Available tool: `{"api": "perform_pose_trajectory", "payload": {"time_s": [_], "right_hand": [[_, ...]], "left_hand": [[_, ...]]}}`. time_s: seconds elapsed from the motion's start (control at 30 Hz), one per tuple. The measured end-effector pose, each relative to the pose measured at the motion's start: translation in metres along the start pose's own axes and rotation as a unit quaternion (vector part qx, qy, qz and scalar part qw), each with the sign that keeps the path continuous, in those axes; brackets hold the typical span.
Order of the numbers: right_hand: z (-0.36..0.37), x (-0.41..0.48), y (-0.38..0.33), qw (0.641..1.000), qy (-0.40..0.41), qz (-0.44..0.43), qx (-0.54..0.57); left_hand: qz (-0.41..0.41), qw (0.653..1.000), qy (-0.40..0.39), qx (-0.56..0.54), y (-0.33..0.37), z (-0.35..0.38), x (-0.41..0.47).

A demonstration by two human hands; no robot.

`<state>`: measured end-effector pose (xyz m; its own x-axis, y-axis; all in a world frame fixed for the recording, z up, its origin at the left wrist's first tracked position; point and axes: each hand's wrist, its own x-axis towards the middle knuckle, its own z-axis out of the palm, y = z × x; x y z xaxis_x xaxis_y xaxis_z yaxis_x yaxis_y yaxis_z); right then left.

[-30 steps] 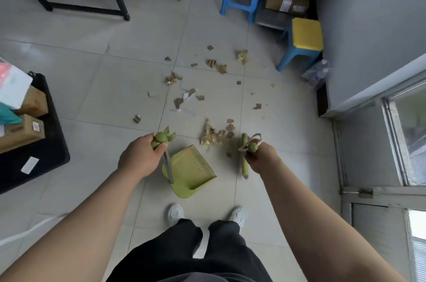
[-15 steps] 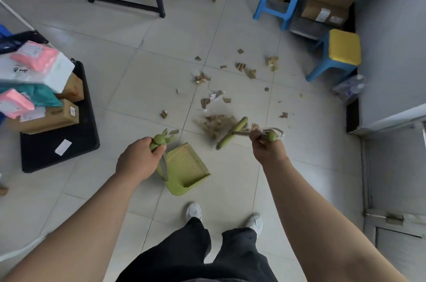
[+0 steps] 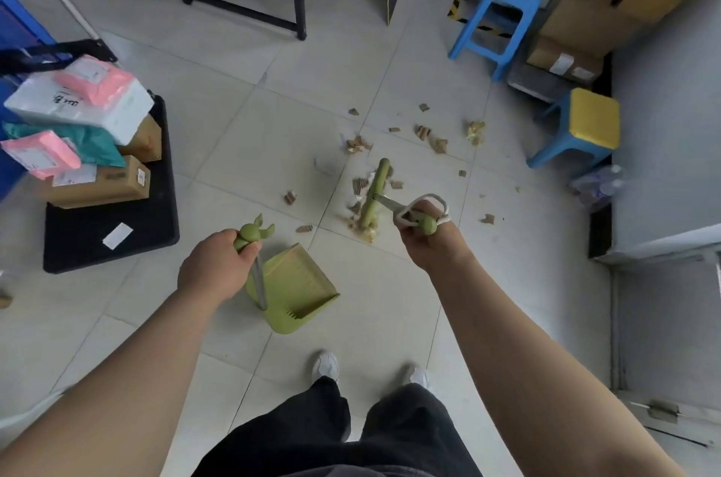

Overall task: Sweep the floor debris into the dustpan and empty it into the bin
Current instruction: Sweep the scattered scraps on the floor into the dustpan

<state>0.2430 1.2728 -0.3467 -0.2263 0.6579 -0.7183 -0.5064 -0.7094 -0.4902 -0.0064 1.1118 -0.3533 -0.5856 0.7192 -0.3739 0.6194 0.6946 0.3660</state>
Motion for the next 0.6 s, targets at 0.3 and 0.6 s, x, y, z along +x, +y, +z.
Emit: {"api": "perform_pose_trajectory", "payload": {"time_s": [0.3, 0.6], "right_hand": [[0.045, 0.040, 0.046, 0.989, -0.101, 0.085, -0.063], [0.110, 0.095, 0.085, 0.967, -0.125, 0.197, -0.098]], "left_hand": [[-0.054, 0.998, 0.021, -0.023, -0.027, -0.010, -0.010], [-0.133, 0.990, 0.037, -0.016, -0.033, -0.016, 0.002]]}}
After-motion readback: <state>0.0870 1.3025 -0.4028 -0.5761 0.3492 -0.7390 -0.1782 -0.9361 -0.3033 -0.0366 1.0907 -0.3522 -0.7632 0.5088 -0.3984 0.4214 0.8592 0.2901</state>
